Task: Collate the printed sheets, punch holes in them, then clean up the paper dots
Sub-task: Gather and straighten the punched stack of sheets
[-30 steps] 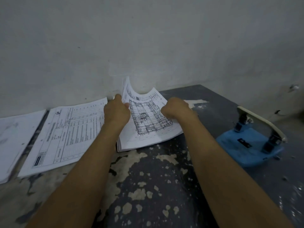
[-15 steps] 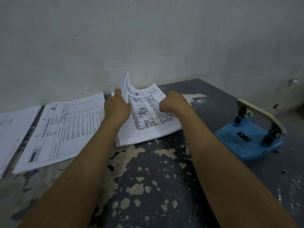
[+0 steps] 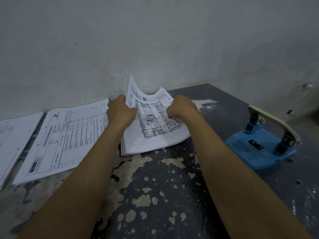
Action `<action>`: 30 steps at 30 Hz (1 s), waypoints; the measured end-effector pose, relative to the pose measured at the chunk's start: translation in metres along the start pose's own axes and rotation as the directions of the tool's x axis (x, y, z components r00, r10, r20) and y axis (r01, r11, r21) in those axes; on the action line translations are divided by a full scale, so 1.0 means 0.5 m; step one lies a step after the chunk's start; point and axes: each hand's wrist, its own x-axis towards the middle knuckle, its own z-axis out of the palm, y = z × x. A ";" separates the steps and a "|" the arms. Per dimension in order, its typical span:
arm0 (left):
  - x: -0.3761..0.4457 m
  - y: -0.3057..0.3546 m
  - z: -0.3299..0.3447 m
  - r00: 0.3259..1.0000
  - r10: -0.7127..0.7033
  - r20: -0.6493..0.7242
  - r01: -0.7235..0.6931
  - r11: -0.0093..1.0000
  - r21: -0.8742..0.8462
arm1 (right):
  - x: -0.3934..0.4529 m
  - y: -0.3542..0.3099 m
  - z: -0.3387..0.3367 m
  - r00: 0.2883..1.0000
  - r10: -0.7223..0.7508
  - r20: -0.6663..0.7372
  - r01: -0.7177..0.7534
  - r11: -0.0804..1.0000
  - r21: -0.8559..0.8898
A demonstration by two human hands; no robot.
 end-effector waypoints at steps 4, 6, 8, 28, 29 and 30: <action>-0.004 0.005 -0.002 1.000 0.017 -0.002 -0.017 0.999 -0.035 | 0.001 -0.002 0.000 1.000 0.004 0.008 -0.005 1.000 0.022; -0.004 0.008 -0.003 1.000 0.020 -0.006 -0.020 0.999 -0.046 | 0.000 -0.004 -0.005 1.000 -0.004 0.000 0.004 1.000 -0.001; -0.002 0.009 -0.003 1.000 0.015 -0.001 -0.015 0.998 -0.061 | 0.001 -0.003 -0.012 1.000 -0.003 -0.006 0.003 1.000 0.009; 0.009 0.032 -0.044 0.989 -0.080 -0.120 -0.002 0.826 -0.564 | -0.008 -0.001 -0.082 0.993 -0.064 -0.096 0.112 0.720 0.685; 0.013 0.039 -0.061 0.985 -0.080 -0.151 -0.028 0.796 -0.605 | -0.013 -0.003 -0.087 0.986 -0.101 -0.135 0.167 0.686 0.708; 0.017 0.046 -0.080 0.980 -0.065 -0.188 -0.071 0.768 -0.636 | -0.017 -0.008 -0.092 0.975 -0.133 -0.177 0.220 0.659 0.720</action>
